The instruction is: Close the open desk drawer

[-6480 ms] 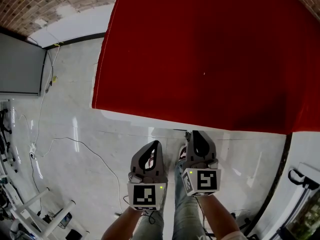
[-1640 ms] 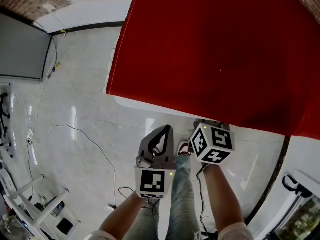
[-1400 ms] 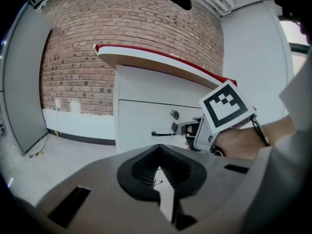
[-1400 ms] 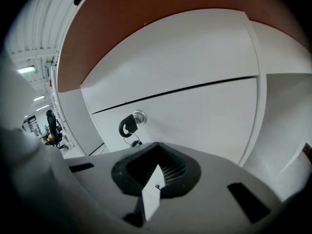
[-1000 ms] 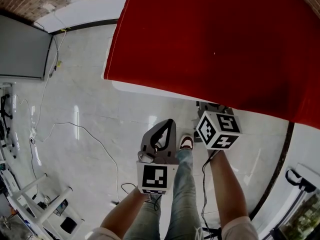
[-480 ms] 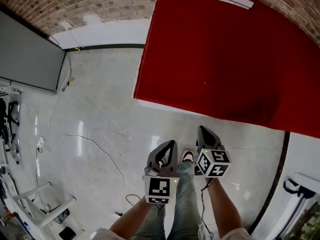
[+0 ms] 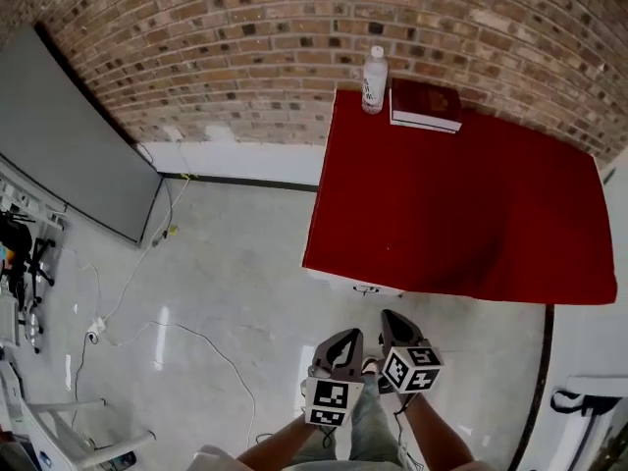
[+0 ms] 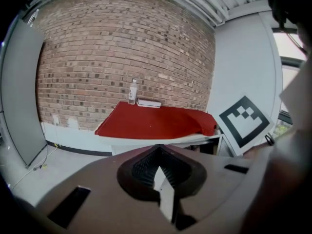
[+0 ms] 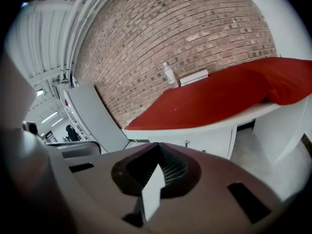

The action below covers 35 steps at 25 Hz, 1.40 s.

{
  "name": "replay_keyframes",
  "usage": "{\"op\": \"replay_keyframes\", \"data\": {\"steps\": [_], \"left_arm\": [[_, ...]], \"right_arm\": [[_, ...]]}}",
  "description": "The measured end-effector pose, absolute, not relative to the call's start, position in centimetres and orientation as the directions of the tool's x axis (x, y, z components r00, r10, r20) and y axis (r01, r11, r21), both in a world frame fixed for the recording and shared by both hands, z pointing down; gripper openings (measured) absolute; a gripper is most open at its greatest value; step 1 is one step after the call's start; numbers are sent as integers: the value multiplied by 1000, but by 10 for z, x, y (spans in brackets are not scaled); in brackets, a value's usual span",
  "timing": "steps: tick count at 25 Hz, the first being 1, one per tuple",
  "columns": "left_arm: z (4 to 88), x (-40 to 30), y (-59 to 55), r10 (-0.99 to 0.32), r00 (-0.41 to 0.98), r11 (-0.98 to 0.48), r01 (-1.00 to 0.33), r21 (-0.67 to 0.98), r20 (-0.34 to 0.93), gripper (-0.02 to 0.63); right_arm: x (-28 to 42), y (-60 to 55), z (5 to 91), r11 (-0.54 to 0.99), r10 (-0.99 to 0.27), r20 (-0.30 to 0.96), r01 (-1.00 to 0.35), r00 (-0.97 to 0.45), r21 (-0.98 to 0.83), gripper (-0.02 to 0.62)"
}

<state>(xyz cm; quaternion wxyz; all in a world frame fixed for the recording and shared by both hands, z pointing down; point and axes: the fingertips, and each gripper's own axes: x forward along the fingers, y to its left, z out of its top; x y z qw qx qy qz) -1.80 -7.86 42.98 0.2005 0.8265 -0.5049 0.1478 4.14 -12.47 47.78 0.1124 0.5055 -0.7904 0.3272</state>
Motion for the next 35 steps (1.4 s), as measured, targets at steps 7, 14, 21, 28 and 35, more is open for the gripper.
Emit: {"op": "replay_keyframes", "data": {"steps": [7, 14, 21, 28, 35], "left_arm": [[365, -48, -61, -794, 420, -355, -907, 226, 439, -2], [315, -61, -75, -845, 391, -304, -912, 275, 364, -2], [281, -67, -88, -875, 372, -298, -919, 259, 310, -2], [275, -56, -90, -869, 380, -311, -917, 249, 315, -2], [275, -49, -90, -870, 381, -311, -917, 250, 312, -2]], "right_arm": [[35, -117, 378, 306, -758, 440, -858, -481, -412, -2], [48, -119, 317, 326, -801, 356, -849, -482, -416, -2], [67, -112, 293, 318, -829, 328, -865, -452, -389, -2], [73, -109, 279, 332, -864, 303, -908, -402, -257, -2], [65, -102, 280, 361, -849, 310, -899, -427, -249, -2]]}}
